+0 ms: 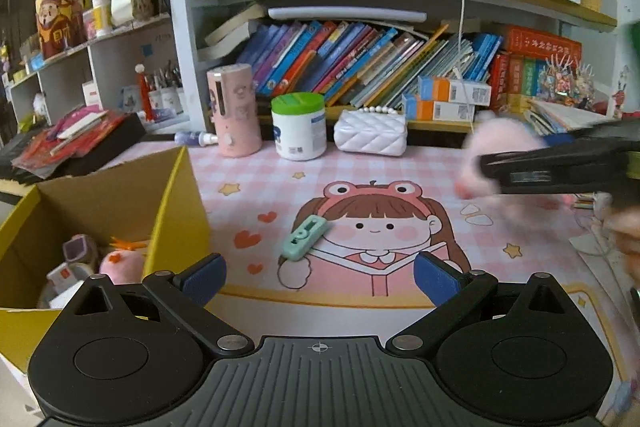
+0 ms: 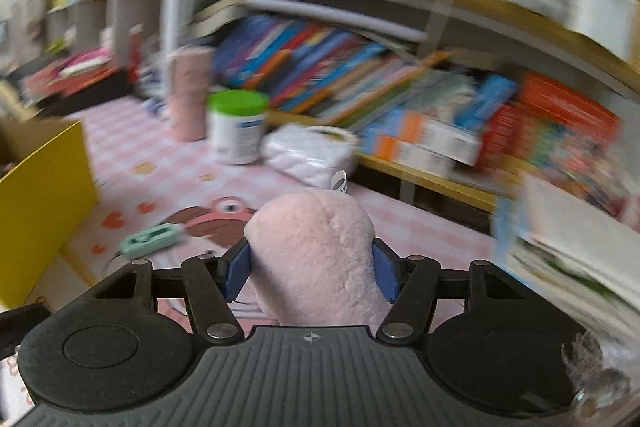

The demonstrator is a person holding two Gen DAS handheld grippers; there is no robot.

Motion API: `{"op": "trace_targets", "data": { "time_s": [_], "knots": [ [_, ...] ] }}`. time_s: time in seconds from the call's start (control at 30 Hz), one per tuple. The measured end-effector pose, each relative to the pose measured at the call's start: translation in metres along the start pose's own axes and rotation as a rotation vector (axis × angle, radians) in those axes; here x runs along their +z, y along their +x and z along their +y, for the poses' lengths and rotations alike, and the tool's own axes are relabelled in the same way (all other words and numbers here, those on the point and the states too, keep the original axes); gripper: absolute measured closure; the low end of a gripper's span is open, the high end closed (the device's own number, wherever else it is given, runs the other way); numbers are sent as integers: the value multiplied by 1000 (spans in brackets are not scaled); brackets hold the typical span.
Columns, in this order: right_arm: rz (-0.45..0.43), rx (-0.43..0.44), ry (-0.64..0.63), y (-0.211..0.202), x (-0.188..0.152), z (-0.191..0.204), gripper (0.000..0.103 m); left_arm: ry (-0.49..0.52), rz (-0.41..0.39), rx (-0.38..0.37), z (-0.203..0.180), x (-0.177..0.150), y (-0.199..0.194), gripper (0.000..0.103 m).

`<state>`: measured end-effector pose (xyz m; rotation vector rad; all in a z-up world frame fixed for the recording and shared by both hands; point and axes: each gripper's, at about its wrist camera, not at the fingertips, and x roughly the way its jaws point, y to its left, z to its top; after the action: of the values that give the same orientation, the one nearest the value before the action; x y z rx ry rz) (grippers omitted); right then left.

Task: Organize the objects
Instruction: 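Grasp the pink plush pig with the right tool while the left tool nears the mint-green toy, then grasp the mint-green toy with the left tool while the right tool holds the pig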

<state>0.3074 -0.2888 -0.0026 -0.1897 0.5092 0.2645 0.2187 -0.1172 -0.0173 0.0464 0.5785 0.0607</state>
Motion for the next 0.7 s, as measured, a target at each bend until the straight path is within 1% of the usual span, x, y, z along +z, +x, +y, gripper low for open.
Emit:
{"op": "trace_targets", "data": {
  "time_s": [0.07,0.13,0.2,0.27,0.33,0.4,0.47,0.63,0.67,0.7],
  "knots": [
    [8,-36,57,-13,-7,-11,43,-11,15,8,-5,2,9,3],
    [15,-53,104,-24,-14,-17,43,-19,39,24,-10,3,23,3],
    [23,-53,154,-33,-23,-20,43,-27,59,47,-11,6,39,4],
    [30,-45,186,-39,-30,-20,43,-44,64,89,-12,10,55,7],
    [44,-35,193,-40,-36,-18,43,-63,87,104,-12,14,72,12],
    [58,-21,189,-40,-39,-16,43,-76,120,119,-11,15,90,24],
    [69,-5,183,-39,-40,-14,43,-88,149,136,-10,15,109,30],
    [80,22,167,-39,-41,-11,43,-113,172,187,-8,18,145,31],
    [84,27,166,-38,-41,-10,43,-114,173,190,-8,19,152,32],
    [87,31,165,-38,-41,-10,43,-110,173,193,-8,20,157,40]
  ]
}}
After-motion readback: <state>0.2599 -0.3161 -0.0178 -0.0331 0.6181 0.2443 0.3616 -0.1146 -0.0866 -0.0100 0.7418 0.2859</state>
